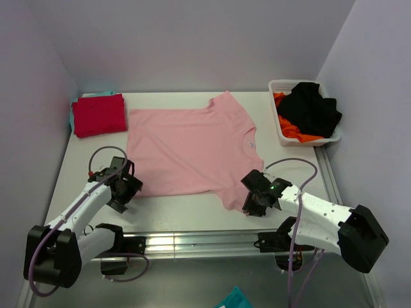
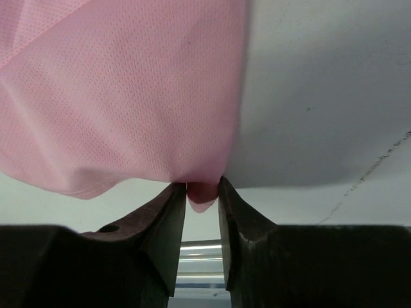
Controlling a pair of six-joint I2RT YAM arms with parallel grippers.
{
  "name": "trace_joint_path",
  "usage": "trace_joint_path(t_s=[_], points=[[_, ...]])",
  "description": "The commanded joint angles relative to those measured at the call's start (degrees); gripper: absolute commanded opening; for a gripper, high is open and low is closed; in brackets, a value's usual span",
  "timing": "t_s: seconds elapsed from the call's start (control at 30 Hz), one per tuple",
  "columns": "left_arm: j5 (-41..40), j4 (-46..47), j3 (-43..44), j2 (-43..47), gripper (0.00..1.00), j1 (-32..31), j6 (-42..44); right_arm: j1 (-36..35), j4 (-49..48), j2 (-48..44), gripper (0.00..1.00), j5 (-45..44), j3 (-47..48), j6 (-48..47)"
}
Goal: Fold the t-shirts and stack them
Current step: Grap the side of the flattened tshirt closest away from the robot with both arms
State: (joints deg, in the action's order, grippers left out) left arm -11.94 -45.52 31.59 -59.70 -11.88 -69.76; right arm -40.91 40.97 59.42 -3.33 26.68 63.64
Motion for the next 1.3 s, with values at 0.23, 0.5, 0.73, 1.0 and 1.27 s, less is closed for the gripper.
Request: trace_joint_path(t_s=[0.23, 0.5, 0.73, 1.0, 1.27], points=[[-2.7, 4.7, -2.6, -2.3, 0.82, -0.2, -1.9, -0.4, -0.5, 0.3, 0.01, -2.3, 0.4, 0.9], [-6.0, 6.6, -3.2, -4.8, 0.76, 0.1, -1.0, -0.3, 1.0, -0.4, 0.0, -2.8, 0.7, 0.3], [-7.0, 9.9, -2.9, -7.8, 0.56, 3.6, 3.1, -0.4, 1.6, -0.8, 0.0, -2.9, 0.5, -0.3], [-5.4, 13.2, -3.5, -9.6, 0.09, 6.7, 6.1, -0.3, 2.3, -0.7, 0.0, -3.1, 0.8, -0.8], [-2.2, 9.9, -0.4, -4.3, 0.0, 6.6, 6.3, -0.3, 6.2, -4.5, 0.0, -3.6, 3.0, -1.1]])
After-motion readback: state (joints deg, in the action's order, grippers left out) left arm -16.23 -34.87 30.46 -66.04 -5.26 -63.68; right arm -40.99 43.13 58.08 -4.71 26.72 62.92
